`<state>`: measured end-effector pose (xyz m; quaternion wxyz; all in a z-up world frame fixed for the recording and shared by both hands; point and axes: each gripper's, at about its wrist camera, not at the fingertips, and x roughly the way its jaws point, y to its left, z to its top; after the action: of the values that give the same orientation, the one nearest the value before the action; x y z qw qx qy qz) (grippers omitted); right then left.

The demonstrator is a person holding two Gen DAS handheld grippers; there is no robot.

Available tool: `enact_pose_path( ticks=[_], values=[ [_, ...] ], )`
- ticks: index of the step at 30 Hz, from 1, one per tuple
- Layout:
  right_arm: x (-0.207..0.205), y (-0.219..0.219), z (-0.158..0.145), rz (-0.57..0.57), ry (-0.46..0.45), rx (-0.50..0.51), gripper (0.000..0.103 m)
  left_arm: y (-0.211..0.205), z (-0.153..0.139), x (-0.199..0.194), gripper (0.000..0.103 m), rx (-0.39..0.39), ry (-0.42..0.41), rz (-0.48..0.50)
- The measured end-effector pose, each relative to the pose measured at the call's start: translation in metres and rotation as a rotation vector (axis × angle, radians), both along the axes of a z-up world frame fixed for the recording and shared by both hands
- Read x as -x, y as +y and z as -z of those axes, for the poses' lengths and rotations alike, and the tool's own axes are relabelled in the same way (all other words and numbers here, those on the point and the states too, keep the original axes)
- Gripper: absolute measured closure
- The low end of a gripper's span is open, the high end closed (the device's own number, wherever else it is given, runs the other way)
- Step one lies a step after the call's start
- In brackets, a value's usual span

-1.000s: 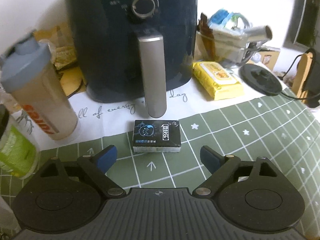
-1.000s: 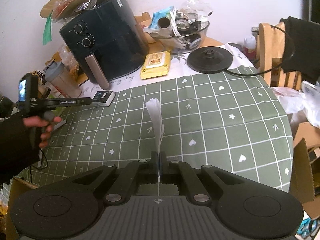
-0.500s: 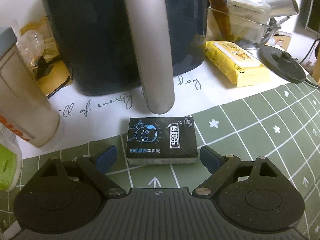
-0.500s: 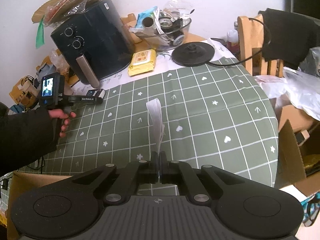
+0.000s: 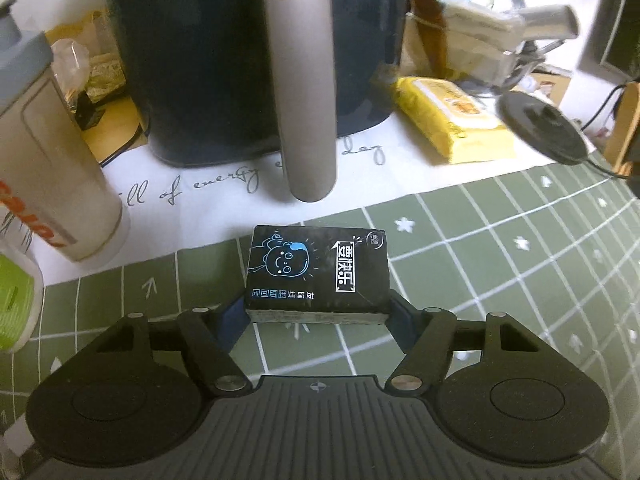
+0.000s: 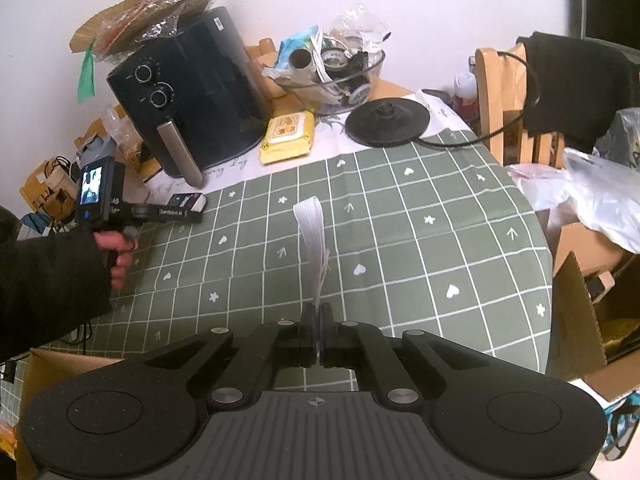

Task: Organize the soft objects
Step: 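Grasp the small black-and-white box with the left gripper and lift, then carry the box and strap over the cardboard box and open both grippers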

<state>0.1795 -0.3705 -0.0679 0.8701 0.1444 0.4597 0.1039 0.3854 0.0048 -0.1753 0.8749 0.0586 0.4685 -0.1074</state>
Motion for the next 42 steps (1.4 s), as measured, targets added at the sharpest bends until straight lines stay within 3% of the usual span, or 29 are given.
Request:
enact_pose_path(
  ticks=[20,29,42],
  values=[
    [0.004,0.009,-0.026,-0.024,-0.050,0.021,0.099,-0.009,-0.064,0.057,0.033,0.117,-0.069,0.120],
    [0.004,0.018,-0.037,-0.067,-0.069,-0.004,0.099,0.004,-0.093,0.081,0.033,0.154,-0.105,0.114],
    [0.013,0.032,-0.055,-0.216,-0.114,-0.054,0.099,0.025,-0.154,0.142,0.033,0.145,-0.181,0.058]
  ],
)
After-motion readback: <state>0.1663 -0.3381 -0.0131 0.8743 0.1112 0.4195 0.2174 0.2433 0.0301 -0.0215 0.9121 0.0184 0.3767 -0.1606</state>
